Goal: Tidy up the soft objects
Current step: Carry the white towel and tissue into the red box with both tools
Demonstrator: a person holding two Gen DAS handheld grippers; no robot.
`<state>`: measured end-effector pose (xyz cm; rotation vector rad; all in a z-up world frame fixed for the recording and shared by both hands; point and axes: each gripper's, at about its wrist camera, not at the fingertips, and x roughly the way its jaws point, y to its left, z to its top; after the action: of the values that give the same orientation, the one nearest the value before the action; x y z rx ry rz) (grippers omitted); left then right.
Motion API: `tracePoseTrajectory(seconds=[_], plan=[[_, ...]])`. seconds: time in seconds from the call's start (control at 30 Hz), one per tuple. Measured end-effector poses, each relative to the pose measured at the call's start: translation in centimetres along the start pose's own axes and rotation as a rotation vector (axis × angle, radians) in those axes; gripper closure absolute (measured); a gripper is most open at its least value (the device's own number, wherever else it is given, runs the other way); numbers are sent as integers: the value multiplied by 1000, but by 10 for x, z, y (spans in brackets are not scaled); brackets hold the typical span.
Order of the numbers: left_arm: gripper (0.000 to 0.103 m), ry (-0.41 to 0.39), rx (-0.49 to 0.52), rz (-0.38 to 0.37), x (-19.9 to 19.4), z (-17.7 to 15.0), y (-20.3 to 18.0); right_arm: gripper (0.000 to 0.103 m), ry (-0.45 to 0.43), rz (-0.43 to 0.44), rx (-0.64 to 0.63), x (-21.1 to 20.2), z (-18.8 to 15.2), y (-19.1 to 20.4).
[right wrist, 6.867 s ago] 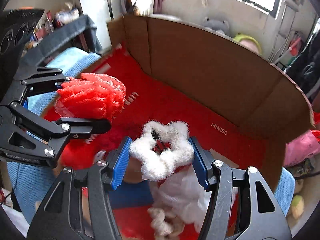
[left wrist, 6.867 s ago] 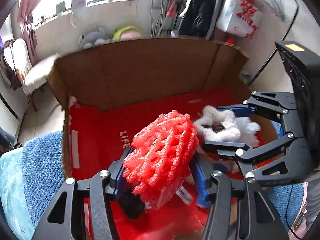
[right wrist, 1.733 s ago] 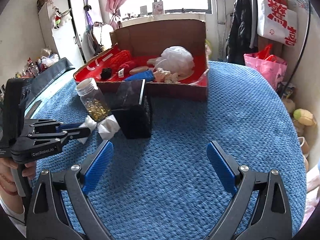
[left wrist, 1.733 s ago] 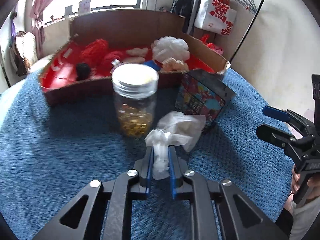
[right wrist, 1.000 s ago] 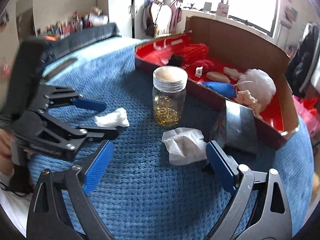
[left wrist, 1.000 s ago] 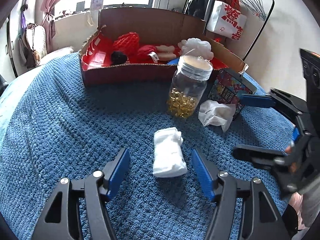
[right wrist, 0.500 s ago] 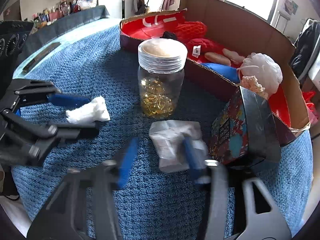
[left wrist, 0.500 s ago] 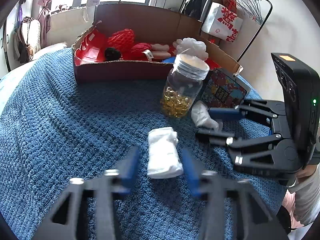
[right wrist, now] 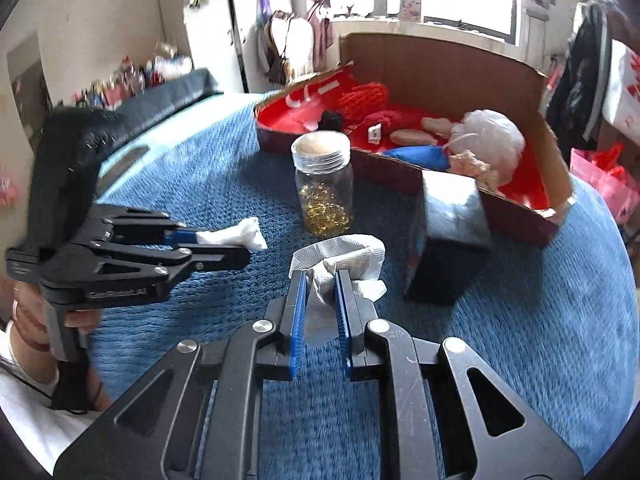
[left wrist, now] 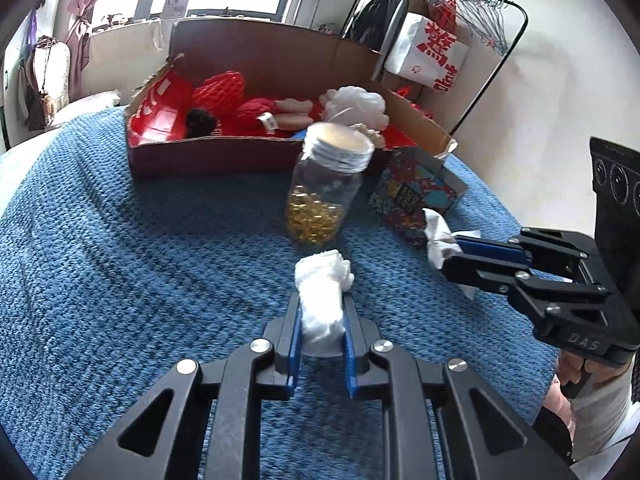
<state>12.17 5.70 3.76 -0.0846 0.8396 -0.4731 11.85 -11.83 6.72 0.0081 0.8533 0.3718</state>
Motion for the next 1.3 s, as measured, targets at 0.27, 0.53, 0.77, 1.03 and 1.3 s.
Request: tracePoseTrajectory(seconds=[0.27,0.53,0.77,1.03,1.3], plan=[[85,-8,27,-15,0,3,-19,89,-20,9,48,-18,-15,-4],[85,-13,35,48,-10,12,-10,89,-27,16,26,-20,-10,-4],[85,52,86,119,-2,32,5,89,39,-33,-100,-3,12,4],[85,104,112,120,11,57,18,89,115,-103,-257,11,36,7],[85,105,112,90,15,84,26,89,160,-136,-335,24,58,0]])
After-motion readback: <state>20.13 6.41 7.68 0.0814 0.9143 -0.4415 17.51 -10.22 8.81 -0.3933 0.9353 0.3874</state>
